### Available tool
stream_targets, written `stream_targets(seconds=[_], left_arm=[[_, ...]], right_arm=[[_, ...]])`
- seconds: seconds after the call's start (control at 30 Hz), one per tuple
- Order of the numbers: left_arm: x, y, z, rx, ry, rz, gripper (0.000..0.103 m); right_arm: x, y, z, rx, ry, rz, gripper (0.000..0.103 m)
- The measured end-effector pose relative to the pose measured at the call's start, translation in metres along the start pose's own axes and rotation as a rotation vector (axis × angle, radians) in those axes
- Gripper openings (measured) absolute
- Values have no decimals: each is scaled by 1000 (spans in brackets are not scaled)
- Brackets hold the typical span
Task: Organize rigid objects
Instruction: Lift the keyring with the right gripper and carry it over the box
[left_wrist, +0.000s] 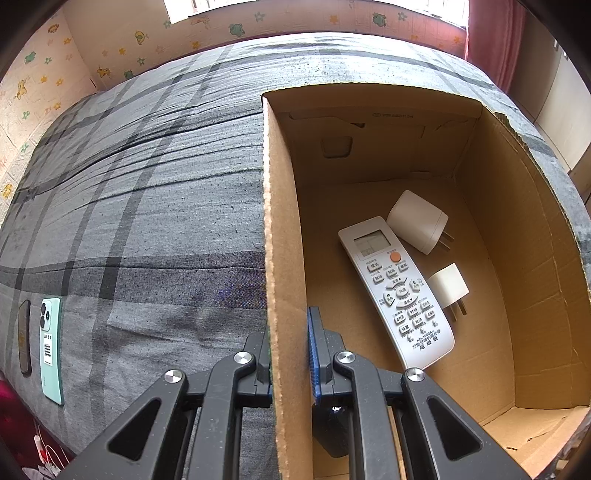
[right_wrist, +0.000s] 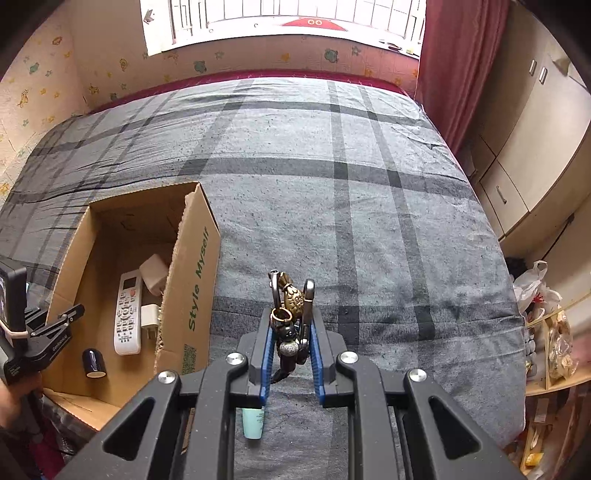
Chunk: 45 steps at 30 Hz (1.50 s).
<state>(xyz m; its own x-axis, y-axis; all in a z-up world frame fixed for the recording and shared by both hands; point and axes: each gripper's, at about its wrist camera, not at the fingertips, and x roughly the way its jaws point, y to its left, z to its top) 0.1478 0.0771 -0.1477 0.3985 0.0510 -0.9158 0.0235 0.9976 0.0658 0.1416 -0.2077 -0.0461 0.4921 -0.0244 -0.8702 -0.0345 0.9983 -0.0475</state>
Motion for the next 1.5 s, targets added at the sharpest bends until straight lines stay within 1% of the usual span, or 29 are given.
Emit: stream_targets(seconds=[0.4, 0.7, 0.9, 1.1, 1.5], left_arm=[[-1, -1, 0, 0, 1, 2, 14], [0, 1, 1, -6, 0, -6, 14], [0, 1, 0, -6, 0, -7, 14], [0, 2, 0, -9, -1, -9, 14], [0, 3, 0, -17, -2, -18, 14]], right_arm=[[-23, 43, 23, -75, -55, 46, 17], [-22, 84, 30, -137, -64, 88, 17], [-10, 113, 27, -176, -40, 130, 17], [8, 139, 19, -213, 1, 155, 17], [45, 167, 4, -244, 79, 172, 17]])
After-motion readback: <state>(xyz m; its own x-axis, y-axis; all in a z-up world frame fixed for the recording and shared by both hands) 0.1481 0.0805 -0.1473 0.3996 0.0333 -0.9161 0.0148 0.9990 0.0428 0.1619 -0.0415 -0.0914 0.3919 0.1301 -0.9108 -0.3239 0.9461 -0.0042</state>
